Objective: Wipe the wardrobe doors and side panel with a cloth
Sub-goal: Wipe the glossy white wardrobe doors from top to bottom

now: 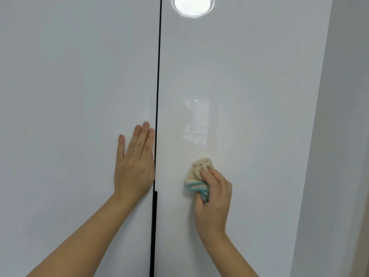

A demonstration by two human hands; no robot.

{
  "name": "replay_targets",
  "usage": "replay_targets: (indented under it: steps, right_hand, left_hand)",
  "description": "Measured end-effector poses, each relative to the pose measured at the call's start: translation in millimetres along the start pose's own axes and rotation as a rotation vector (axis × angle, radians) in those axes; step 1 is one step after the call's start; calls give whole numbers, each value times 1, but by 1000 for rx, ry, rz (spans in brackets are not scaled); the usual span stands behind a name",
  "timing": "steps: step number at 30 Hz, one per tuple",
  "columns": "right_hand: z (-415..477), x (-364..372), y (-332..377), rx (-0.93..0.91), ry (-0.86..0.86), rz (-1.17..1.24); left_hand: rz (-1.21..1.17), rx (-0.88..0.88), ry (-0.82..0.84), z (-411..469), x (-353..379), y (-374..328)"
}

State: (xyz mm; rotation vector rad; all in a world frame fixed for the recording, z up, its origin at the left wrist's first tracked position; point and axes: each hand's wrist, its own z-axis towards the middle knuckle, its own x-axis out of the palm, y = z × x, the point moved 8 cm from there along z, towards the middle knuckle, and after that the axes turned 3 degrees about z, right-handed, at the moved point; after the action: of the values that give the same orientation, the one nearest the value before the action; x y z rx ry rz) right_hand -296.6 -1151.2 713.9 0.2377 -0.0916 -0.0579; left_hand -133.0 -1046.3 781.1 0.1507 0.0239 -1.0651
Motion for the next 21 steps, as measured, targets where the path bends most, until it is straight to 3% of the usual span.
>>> replay_targets:
  steps: [8,21]
  right_hand:
    - [-6,41,42,-160,107,-70]
    - [-81,39,33,-290,351,-87]
  left_hand:
    - [-19,17,5,0,0,0]
    - [-82,20,-5,-4,0,3]
